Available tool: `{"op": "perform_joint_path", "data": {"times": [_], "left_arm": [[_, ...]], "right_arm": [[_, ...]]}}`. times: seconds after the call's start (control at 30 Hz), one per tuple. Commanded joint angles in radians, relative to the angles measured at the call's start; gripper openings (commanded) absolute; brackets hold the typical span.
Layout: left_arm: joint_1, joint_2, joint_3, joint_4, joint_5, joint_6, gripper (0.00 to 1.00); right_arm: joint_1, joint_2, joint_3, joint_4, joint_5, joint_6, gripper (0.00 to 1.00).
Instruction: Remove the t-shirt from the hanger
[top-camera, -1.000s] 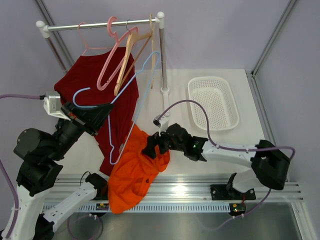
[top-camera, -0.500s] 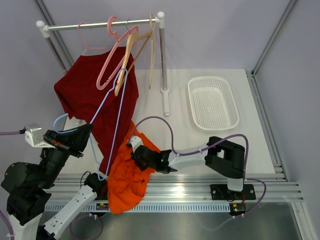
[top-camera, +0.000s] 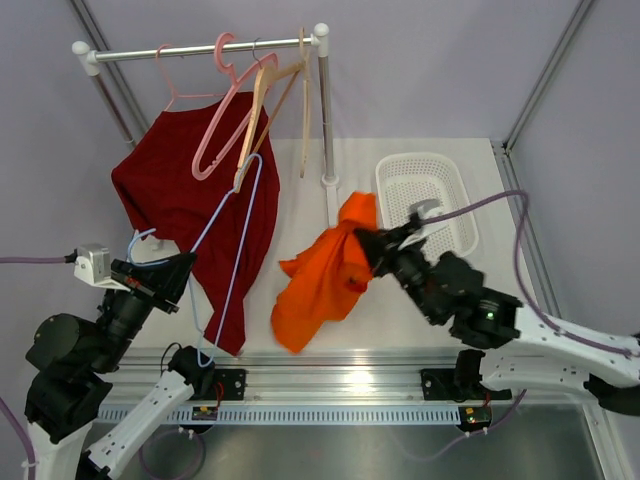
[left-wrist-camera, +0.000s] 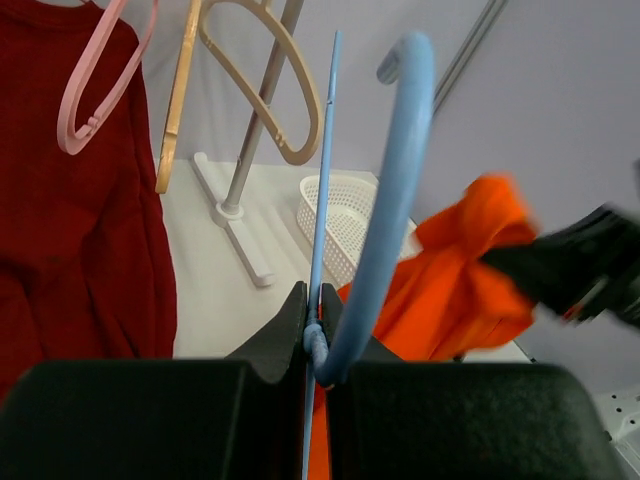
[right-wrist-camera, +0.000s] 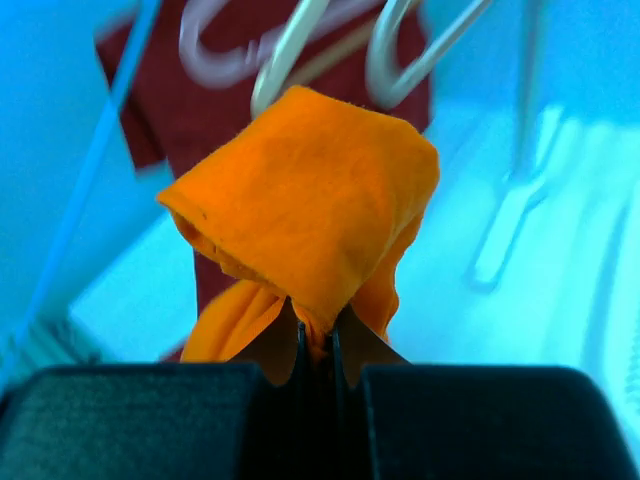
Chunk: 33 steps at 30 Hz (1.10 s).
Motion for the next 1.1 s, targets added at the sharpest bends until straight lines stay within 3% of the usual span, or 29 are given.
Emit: {"op": "perform_joint_path", "data": {"times": [0.0,0.03,0.13,0.3,0.43,0.6,0.87,1.07], "left_arm": [[0.001,-0.023,-0.047,0.023,0.021,-0.013,0.00],[0.001,-0.025,-0.061,0.020,0.029,-0.021,0.00],[0.001,-0.022,-0.087,-0.004,0.037,-0.047,0.00],[0.001,-0.013,-0.052,-0.072,-0.029,-0.049,0.00],[0.001,-0.014,-0.044,-0.116,-0.060,-0.040,0.00],[0.001,-0.032,-0.041,-0.130,-0.070,-0.027,0.00],[0.001,-0.032,0.012,-0.218,-0.136,0.003,0.00],[0.001,-0.025,0.031,-0.261,-0.190,0.020,0.00]], "right_arm": [[-0.132,-0.059,0.116,0.013,0.082,-0.169,0.00],[-0.231,-0.052,0.157,0.015,0.055,-0.186,0.00],[-0.365,0.029,0.355,0.023,-0.009,-0.284,0.00],[-0.474,0.194,0.683,0.003,-0.045,-0.414,0.00],[-0.628,0.272,0.808,-0.040,-0.093,-0.424,0.00],[-0.781,0.303,0.774,-0.067,-0.179,-0.352,0.00],[-0.944,0.351,0.570,0.015,-0.271,-0.200,0.00],[-0.972,0.389,0.511,0.044,-0.298,-0.160,0.00]]}}
